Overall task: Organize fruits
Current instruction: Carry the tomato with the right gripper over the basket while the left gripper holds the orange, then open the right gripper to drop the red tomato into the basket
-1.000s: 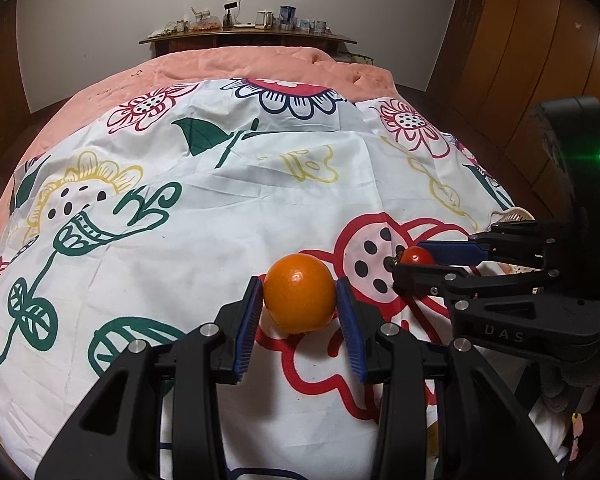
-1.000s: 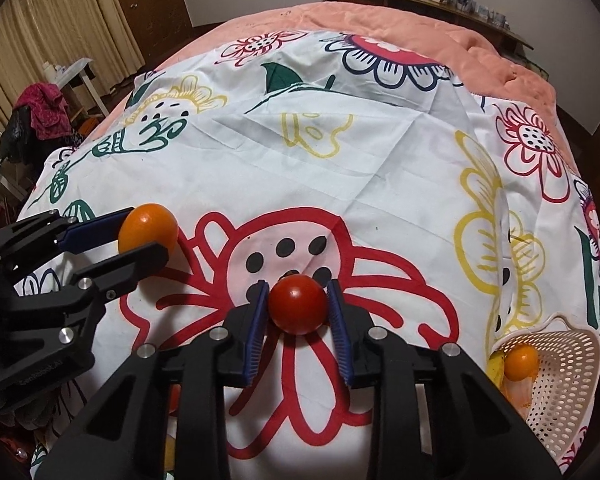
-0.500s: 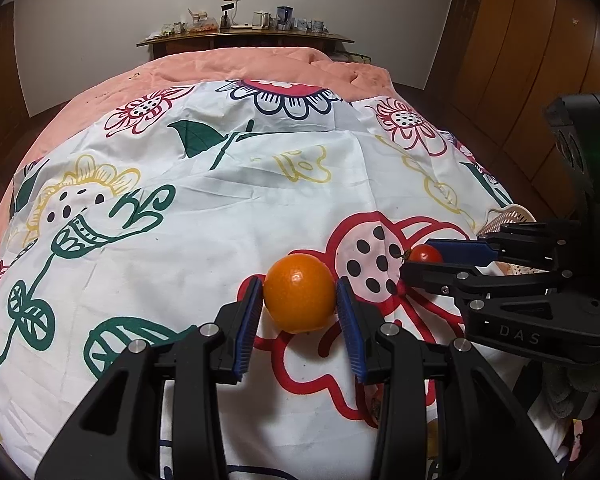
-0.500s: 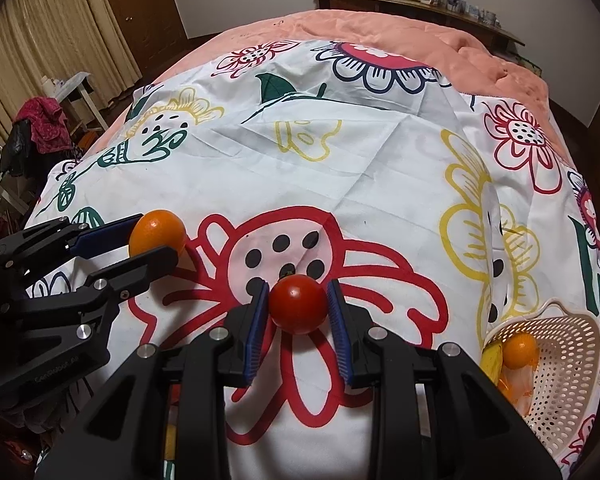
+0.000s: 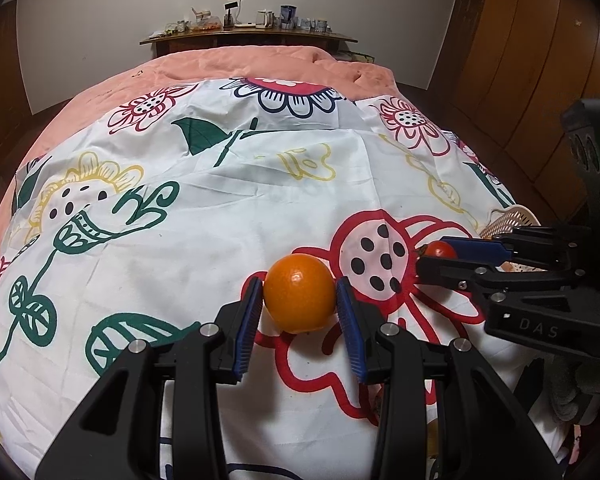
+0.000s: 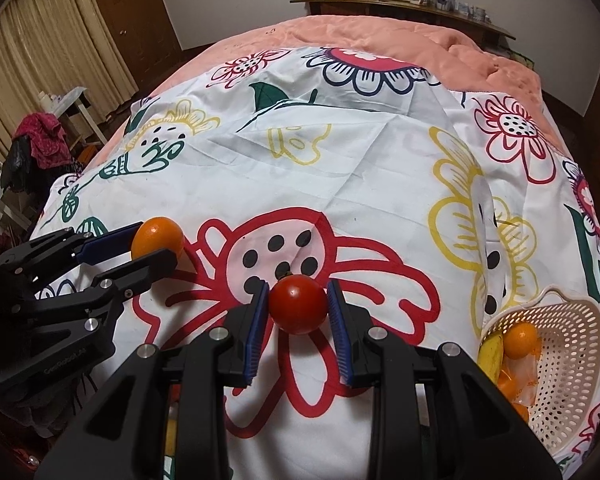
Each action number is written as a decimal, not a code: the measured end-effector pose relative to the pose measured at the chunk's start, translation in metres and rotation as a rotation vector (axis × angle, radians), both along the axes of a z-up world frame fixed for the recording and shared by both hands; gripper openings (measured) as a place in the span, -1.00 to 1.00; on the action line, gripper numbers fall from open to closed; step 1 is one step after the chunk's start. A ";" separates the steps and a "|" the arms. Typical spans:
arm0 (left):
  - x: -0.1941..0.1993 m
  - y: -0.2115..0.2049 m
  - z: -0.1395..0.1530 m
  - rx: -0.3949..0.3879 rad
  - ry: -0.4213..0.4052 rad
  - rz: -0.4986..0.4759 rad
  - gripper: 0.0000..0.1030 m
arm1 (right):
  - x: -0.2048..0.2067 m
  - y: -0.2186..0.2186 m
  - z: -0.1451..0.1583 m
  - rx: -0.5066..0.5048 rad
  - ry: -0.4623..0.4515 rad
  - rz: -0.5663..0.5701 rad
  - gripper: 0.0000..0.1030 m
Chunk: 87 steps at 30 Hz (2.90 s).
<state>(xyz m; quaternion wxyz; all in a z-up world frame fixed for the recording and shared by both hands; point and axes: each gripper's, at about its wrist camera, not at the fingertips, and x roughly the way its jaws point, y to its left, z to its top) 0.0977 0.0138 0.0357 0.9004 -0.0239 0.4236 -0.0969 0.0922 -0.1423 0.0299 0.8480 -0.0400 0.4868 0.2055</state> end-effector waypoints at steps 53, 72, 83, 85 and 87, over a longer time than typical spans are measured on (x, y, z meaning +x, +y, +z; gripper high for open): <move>-0.008 -0.030 0.010 0.037 0.001 -0.041 -0.24 | -0.023 -0.232 -0.035 0.141 0.035 -0.641 -0.40; -0.008 -0.054 0.021 0.052 -0.017 -0.081 -0.24 | -0.038 -0.243 -0.028 0.181 -0.023 -0.690 -0.19; -0.002 -0.109 0.034 0.054 -0.011 -0.200 -0.24 | -0.057 -0.269 -0.027 0.214 -0.088 -0.748 -0.18; 0.000 -0.123 0.035 0.052 -0.010 -0.232 -0.24 | -0.061 -0.271 -0.025 0.211 -0.111 -0.755 -0.18; 0.002 -0.135 0.034 0.055 -0.003 -0.252 -0.24 | -0.064 -0.273 -0.023 0.204 -0.135 -0.759 -0.16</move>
